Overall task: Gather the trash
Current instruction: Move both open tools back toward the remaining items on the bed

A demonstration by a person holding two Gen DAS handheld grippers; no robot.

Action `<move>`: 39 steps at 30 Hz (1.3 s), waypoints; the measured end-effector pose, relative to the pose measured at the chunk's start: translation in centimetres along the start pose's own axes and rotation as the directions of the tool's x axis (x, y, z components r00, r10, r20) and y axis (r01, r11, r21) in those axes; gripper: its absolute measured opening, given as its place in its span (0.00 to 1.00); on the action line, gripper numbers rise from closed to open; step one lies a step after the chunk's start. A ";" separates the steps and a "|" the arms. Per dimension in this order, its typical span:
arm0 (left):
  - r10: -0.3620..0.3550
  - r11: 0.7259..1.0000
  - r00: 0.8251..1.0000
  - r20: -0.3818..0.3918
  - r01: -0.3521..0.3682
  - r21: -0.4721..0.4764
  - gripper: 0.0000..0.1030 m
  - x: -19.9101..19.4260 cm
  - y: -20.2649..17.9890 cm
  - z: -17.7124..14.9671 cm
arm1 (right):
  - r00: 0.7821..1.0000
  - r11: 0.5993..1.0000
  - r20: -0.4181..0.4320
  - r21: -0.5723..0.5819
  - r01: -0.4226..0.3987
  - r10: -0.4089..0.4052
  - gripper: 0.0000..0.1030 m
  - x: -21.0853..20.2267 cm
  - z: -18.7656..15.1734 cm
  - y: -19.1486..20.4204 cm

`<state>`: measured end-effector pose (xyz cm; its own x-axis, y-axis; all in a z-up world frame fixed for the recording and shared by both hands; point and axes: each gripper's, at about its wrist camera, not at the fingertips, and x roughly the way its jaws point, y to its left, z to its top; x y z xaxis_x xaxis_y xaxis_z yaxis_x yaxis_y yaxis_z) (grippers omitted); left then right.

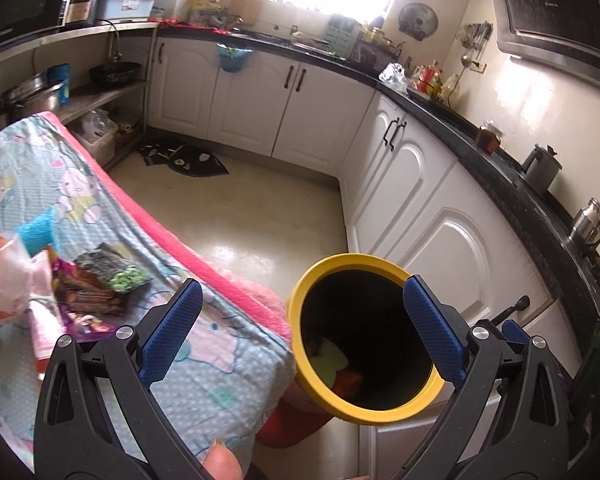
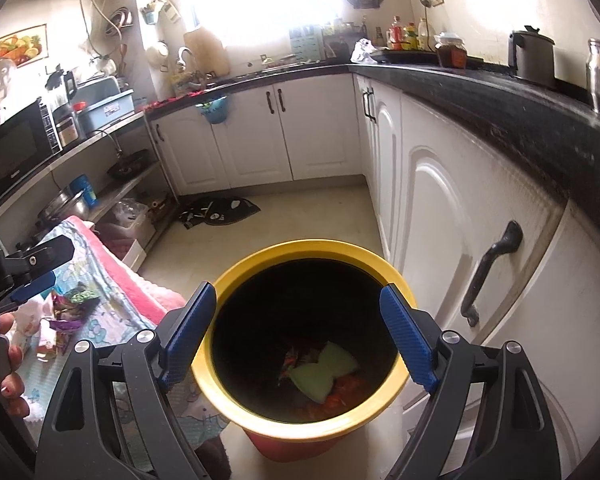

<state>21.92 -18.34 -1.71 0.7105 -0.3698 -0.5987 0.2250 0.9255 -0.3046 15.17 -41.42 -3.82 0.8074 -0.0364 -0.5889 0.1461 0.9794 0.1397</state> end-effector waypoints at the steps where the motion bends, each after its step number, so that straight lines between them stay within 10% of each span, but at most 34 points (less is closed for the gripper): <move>1: 0.004 1.000 1.000 0.006 -0.004 -0.002 0.90 -0.3 0.2 0.0 | 1.000 1.000 0.004 -0.004 -0.003 0.003 0.79 -0.2 0.0 0.2; 39: 0.197 0.970 0.958 0.207 -0.160 -0.181 0.90 -12.4 11.0 -0.4 | 0.952 0.928 0.020 -0.234 -0.292 0.305 0.85 -5.7 -1.2 15.8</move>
<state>15.35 -3.58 2.09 0.8634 -0.1552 -0.4800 -0.0162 0.9425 -0.3338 12.20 -25.44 0.74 0.8247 0.2597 -0.5024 -0.2336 0.9654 0.1156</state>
